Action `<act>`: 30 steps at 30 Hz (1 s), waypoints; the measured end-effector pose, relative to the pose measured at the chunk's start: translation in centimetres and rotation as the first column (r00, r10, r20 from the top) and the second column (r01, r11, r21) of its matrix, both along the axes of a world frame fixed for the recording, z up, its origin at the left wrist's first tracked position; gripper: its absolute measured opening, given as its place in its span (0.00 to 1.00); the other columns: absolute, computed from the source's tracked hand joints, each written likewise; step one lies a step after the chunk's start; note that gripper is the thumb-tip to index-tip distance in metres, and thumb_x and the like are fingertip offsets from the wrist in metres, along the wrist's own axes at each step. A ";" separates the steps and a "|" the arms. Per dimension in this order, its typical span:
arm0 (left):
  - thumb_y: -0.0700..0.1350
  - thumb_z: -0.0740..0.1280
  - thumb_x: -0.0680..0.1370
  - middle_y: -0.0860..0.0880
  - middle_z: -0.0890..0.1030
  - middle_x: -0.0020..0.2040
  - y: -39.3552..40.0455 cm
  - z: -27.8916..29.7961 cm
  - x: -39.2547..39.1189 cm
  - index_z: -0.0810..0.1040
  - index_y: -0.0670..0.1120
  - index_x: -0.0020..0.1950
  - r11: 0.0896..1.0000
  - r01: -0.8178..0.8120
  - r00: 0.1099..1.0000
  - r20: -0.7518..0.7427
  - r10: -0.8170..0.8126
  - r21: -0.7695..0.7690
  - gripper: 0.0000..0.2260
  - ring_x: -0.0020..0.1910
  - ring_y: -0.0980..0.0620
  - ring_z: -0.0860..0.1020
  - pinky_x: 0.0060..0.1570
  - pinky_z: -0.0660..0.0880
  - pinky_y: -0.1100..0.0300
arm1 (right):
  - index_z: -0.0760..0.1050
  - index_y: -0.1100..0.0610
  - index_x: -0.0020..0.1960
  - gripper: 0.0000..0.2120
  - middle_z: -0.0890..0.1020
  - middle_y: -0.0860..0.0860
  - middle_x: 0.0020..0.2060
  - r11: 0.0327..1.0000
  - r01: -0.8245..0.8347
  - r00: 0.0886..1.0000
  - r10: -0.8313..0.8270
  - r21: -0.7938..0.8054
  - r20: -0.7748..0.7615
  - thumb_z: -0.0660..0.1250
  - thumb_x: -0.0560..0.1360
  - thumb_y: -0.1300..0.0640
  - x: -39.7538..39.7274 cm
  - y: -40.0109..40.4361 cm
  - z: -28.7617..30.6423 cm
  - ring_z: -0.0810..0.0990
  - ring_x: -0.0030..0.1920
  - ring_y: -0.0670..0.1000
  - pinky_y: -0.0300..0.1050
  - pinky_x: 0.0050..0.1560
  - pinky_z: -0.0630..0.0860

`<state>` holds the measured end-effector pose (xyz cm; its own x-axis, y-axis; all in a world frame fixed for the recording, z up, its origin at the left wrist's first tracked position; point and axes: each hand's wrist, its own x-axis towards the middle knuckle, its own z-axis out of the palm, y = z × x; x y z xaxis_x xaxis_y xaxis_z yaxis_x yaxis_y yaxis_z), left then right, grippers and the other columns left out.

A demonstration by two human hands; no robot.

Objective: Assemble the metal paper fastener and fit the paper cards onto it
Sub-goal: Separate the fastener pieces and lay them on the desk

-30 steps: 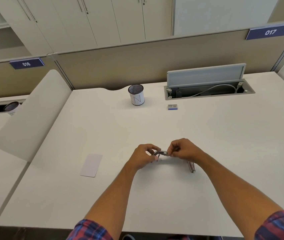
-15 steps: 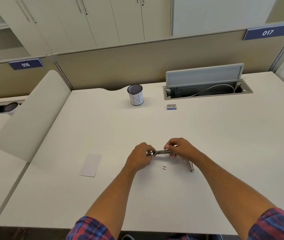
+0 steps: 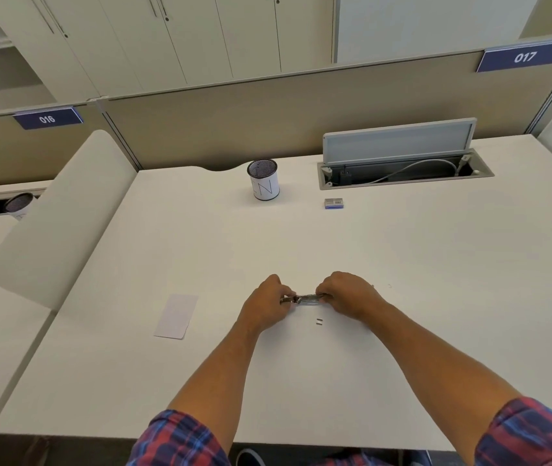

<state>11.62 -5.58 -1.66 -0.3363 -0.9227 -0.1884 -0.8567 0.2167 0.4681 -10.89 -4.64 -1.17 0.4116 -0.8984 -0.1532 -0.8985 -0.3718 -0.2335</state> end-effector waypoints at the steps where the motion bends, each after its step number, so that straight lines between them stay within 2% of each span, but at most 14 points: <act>1: 0.48 0.71 0.77 0.51 0.71 0.47 0.0 -0.1 0.0 0.84 0.50 0.59 1.000 -0.004 1.000 0.003 0.004 -0.011 0.12 0.46 0.50 0.77 0.46 0.76 0.55 | 0.81 0.55 0.52 0.10 0.82 0.51 0.47 0.999 -0.017 0.999 0.016 -0.030 -0.027 0.61 0.81 0.58 0.1 0.1 -0.2 0.76 0.54 0.54 0.50 0.46 0.75; 5: 0.51 0.70 0.78 0.52 0.74 0.45 0.1 -0.3 0.1 0.83 0.56 0.60 0.988 0.059 0.991 0.131 -0.040 -0.140 0.12 0.49 0.47 0.76 0.48 0.65 0.55 | 0.80 0.57 0.52 0.12 0.80 0.52 0.48 0.994 -0.046 0.997 0.040 -0.102 -0.059 0.58 0.83 0.57 0.1 0.3 -0.9 0.76 0.54 0.55 0.47 0.40 0.70; 8: 0.52 0.68 0.78 0.53 0.74 0.44 0.2 -0.5 0.0 0.84 0.58 0.59 0.979 0.082 0.984 0.174 -0.049 -0.189 0.11 0.50 0.47 0.75 0.51 0.65 0.54 | 0.81 0.57 0.56 0.13 0.80 0.52 0.52 0.994 -0.038 0.999 0.036 -0.099 -0.020 0.58 0.84 0.56 -0.1 0.3 -1.1 0.76 0.55 0.55 0.47 0.41 0.70; 13: 0.51 0.69 0.78 0.53 0.78 0.51 0.6 -0.9 0.0 0.83 0.58 0.61 0.978 0.036 0.992 0.122 -0.011 -0.207 0.12 0.52 0.49 0.75 0.54 0.65 0.55 | 0.82 0.54 0.60 0.14 0.80 0.51 0.54 0.996 -0.004 0.999 0.008 -0.088 0.047 0.59 0.84 0.53 -0.3 0.5 -1.1 0.77 0.56 0.54 0.46 0.43 0.73; 16: 0.52 0.72 0.74 0.52 0.77 0.53 1.6 -0.9 -0.2 0.82 0.54 0.60 0.961 0.009 0.996 0.087 0.016 -0.276 0.14 0.52 0.50 0.75 0.53 0.67 0.55 | 0.82 0.52 0.61 0.13 0.80 0.49 0.55 0.993 0.046 0.992 -0.032 -0.107 0.122 0.62 0.83 0.53 -0.3 0.9 -1.2 0.77 0.57 0.53 0.46 0.44 0.74; 19: 0.50 0.71 0.71 0.51 0.75 0.49 3.3 -1.2 -0.6 0.78 0.49 0.53 0.913 -0.044 0.999 -0.010 0.043 -0.406 0.12 0.45 0.49 0.75 0.46 0.72 0.54 | 0.82 0.54 0.60 0.11 0.80 0.50 0.52 0.980 0.100 0.965 -0.054 -0.170 0.258 0.67 0.80 0.55 -0.5 1.9 -1.4 0.78 0.54 0.54 0.49 0.46 0.76; 22: 0.49 0.69 0.71 0.51 0.75 0.44 4.7 -1.5 -1.1 0.76 0.48 0.47 0.869 0.043 0.998 -0.016 -0.058 -0.492 0.08 0.40 0.48 0.74 0.39 0.72 0.54 | 0.83 0.55 0.51 0.06 0.81 0.49 0.44 0.975 0.041 0.945 0.034 -0.220 0.326 0.73 0.76 0.54 -0.8 2.9 -1.6 0.80 0.47 0.54 0.47 0.42 0.75; 24: 0.48 0.69 0.72 0.51 0.76 0.43 5.1 -1.7 -1.6 0.77 0.48 0.45 0.856 0.123 0.990 0.002 -0.140 -0.502 0.06 0.40 0.48 0.76 0.38 0.73 0.54 | 0.84 0.54 0.48 0.06 0.81 0.48 0.42 0.978 0.005 0.938 0.067 -0.208 0.340 0.75 0.74 0.51 -0.9 3.4 -1.7 0.80 0.45 0.53 0.45 0.41 0.73; 28: 0.46 0.68 0.73 0.48 0.80 0.43 5.5 -2.0 -2.6 0.80 0.45 0.44 0.844 0.229 0.968 0.021 -0.250 -0.485 0.05 0.41 0.46 0.78 0.38 0.75 0.53 | 0.86 0.53 0.50 0.10 0.82 0.49 0.45 0.988 0.000 0.942 0.052 -0.155 0.330 0.73 0.75 0.47 -1.1 4.1 -2.2 0.79 0.48 0.51 0.40 0.43 0.63; 30: 0.44 0.67 0.73 0.47 0.80 0.42 5.5 -2.0 -3.0 0.81 0.44 0.44 0.846 0.257 0.963 0.048 -0.266 -0.468 0.05 0.41 0.44 0.78 0.38 0.75 0.50 | 0.86 0.52 0.52 0.10 0.82 0.49 0.46 0.992 -0.016 0.942 0.057 -0.127 0.331 0.72 0.77 0.48 -1.0 4.3 -2.5 0.79 0.50 0.51 0.40 0.45 0.64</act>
